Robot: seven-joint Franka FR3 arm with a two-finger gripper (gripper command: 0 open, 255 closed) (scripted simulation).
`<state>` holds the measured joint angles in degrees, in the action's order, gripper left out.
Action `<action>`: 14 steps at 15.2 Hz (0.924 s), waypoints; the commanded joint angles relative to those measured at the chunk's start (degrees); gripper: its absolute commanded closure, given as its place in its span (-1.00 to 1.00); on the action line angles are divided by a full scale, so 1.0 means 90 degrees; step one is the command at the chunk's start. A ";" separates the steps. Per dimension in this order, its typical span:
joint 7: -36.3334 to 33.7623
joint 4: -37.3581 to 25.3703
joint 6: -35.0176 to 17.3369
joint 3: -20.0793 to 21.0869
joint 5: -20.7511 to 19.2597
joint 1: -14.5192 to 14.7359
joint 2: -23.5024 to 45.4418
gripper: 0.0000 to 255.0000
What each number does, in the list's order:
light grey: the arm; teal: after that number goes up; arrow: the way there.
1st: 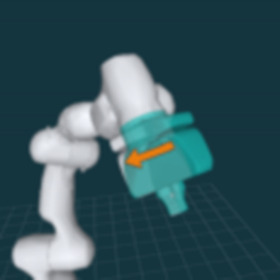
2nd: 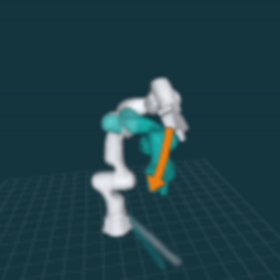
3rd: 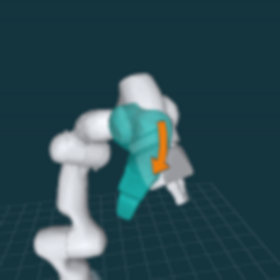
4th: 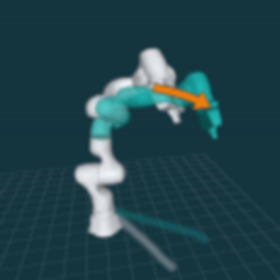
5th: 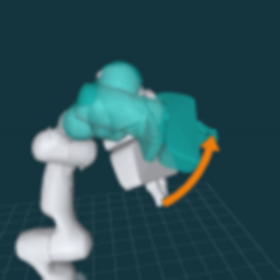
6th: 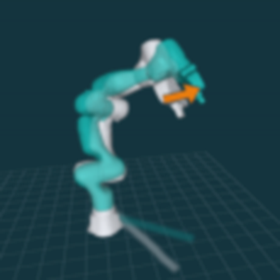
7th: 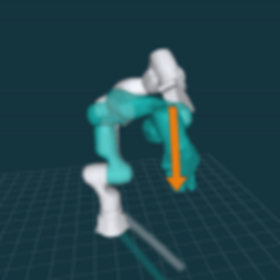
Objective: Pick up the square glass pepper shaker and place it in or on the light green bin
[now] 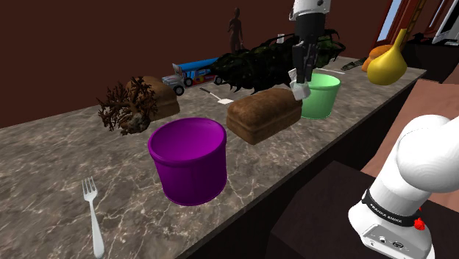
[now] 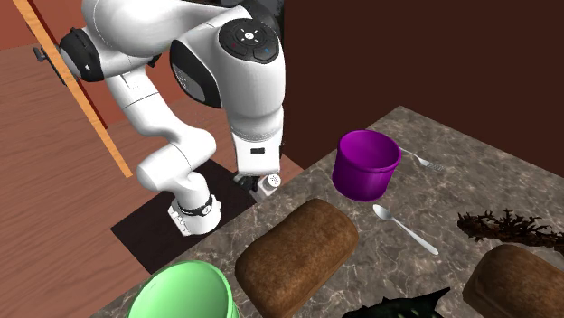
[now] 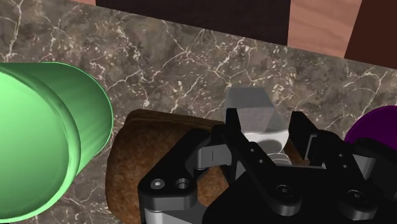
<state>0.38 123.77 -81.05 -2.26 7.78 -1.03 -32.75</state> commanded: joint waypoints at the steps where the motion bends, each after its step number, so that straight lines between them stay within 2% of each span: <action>1: -0.0018 -0.0210 0.0166 -0.0007 0.0001 0.0003 0.0046 1.00; 10: -0.0118 -0.1195 0.0893 -0.0029 0.0022 0.0023 0.0297 1.00; 14: 0.0524 -0.1480 0.1032 -0.0520 -0.0316 -0.0139 0.0519 1.00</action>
<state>3.66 111.26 -72.26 -5.88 5.67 -1.94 -28.55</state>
